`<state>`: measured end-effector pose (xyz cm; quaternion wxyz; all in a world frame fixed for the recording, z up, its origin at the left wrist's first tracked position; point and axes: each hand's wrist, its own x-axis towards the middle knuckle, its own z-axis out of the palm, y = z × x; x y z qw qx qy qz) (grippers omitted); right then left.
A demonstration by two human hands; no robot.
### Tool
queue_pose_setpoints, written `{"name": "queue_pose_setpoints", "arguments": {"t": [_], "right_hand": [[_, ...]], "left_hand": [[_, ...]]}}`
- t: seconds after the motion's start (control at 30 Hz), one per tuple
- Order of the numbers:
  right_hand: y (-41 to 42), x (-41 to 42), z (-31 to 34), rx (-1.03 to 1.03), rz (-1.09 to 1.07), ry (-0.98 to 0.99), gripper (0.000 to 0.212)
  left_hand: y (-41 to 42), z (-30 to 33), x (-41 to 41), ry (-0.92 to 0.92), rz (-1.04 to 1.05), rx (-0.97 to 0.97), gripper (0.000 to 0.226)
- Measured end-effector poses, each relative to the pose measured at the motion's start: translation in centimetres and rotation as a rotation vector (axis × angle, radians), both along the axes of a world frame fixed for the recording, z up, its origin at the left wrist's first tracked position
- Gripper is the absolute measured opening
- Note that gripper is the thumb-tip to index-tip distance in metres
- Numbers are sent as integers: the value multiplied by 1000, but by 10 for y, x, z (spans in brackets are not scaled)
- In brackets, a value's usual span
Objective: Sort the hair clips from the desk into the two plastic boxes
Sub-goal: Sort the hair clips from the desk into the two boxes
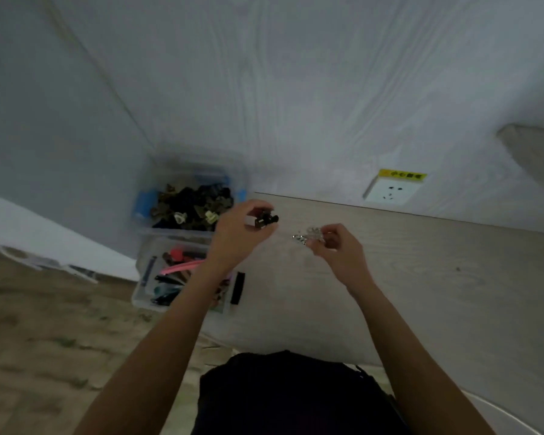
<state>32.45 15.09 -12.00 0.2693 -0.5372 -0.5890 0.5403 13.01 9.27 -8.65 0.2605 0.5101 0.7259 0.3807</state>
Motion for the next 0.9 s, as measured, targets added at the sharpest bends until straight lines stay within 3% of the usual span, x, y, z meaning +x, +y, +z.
{"name": "queue_pose_setpoints", "arguments": {"t": [0.2, 0.33, 0.4, 0.5, 0.7, 0.83, 0.9], "right_hand": [[-7, -96, 30, 136, 210, -14, 24], [-7, -148, 43, 226, 331, -102, 28], [-7, -171, 46, 280, 428, -239, 32], [-10, -196, 47, 421, 568, -514, 33], [3, -241, 50, 521, 502, -500, 37], [8, -278, 47, 702, 633, -692, 37], [7, -288, 44, 804, 649, -640, 30]], "left_hand": [[-52, 14, -108, 263, 208, -97, 31], [-68, 9, -149, 372, 209, -240, 32], [-72, 8, -161, 381, 172, -271, 37], [-75, 6, -169, 390, 131, -232, 40], [-72, -6, -178, 512, 72, -174, 35], [-74, -11, -180, 449, 154, -112, 30], [-75, -12, -183, 430, 202, -76, 30]]}}
